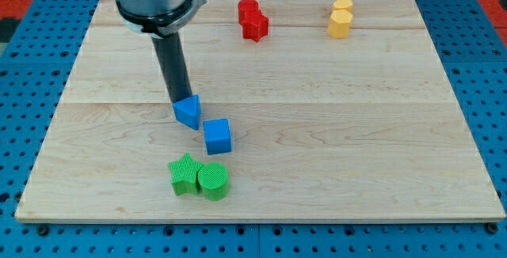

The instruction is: Move the red blocks to the left side of the yellow blocks

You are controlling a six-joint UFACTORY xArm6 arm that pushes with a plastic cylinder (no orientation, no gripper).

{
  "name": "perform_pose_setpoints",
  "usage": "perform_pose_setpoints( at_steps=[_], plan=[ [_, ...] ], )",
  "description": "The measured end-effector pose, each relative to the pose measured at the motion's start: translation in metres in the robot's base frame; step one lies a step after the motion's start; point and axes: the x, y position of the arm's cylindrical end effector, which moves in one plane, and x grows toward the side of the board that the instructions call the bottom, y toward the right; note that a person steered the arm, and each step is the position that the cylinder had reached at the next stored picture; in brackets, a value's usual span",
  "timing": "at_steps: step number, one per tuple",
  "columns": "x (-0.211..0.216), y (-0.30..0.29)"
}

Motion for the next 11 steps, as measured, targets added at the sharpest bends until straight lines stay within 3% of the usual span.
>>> perform_pose_setpoints(
  at_steps=[1,2,3,5,7,9,10,11],
  plan=[
    [0.037,0.017],
    [0.041,0.007],
    [0.002,0.007],
    [-0.028,0.035],
    [-0.107,0.031],
    [-0.167,0.095],
    [-0.167,0.142],
    [-0.166,0.143]
  ],
)
